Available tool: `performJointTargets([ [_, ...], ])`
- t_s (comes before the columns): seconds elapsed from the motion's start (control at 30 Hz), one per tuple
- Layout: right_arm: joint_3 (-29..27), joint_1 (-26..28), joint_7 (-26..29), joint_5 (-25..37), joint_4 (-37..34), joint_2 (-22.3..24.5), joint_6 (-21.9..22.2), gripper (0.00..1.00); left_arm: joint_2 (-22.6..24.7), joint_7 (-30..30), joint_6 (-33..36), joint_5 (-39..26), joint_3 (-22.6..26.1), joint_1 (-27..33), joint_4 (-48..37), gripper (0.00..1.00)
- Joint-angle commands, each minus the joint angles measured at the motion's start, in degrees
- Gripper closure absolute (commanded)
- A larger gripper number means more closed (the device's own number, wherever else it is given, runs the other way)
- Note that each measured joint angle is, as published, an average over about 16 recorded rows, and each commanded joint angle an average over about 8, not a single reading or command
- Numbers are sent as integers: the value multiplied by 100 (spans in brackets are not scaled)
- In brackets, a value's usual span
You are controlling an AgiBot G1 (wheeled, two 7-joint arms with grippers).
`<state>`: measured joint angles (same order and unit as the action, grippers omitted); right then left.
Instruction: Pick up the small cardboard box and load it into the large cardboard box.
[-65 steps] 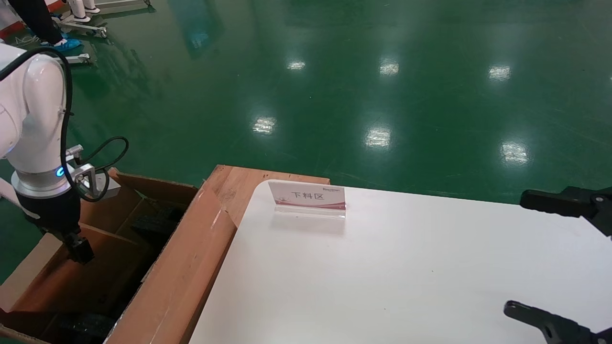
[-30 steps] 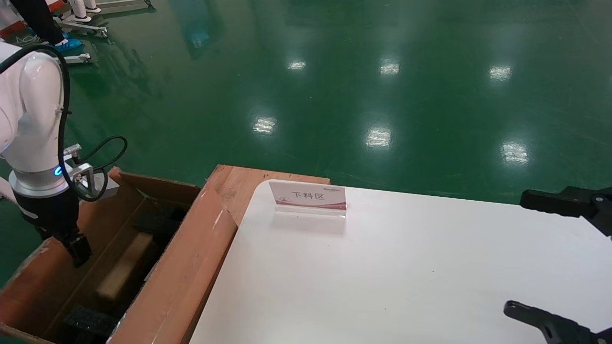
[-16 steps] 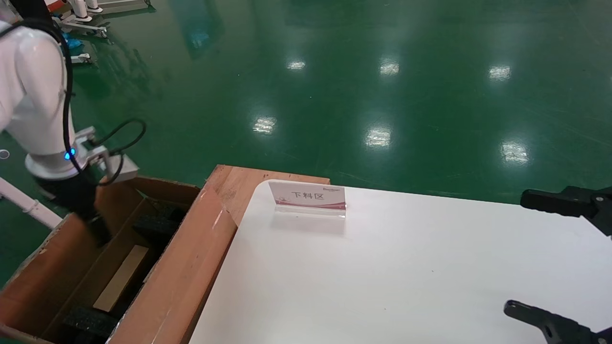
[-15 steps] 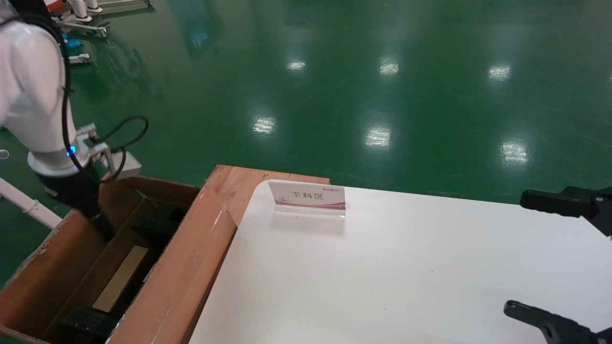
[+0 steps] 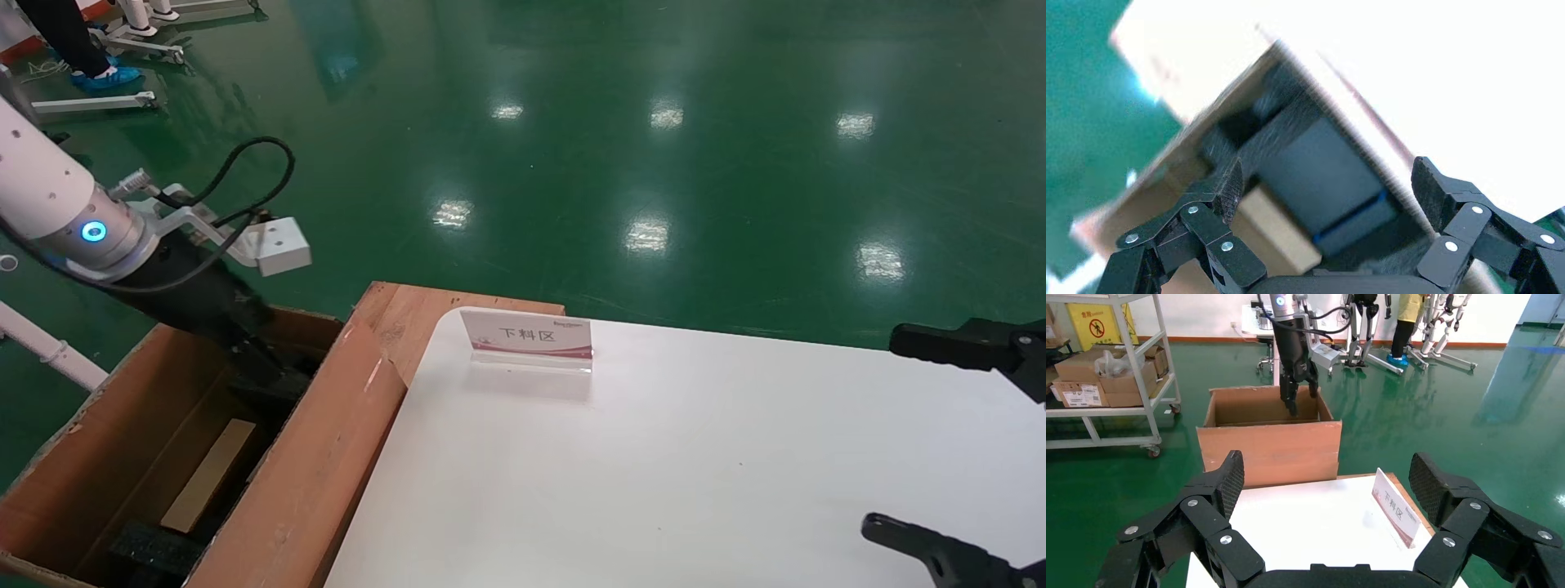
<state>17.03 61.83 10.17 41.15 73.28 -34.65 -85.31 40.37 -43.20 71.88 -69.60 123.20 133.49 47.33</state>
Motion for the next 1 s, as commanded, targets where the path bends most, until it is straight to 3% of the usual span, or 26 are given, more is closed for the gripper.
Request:
performJointTargets([
  [0.03,0,0,0,0,0,0,1,0,-171,24,-45,38,-22,167,357,0],
  [0.27,0,1,-2,1,-4,0,1,0,-294,253,4,243,-779,-247,746,0],
  [1.0,-14,-3,6,11,0,-5,-3,0,-389,1434,547,1242,-4703,-2989,1488,0],
])
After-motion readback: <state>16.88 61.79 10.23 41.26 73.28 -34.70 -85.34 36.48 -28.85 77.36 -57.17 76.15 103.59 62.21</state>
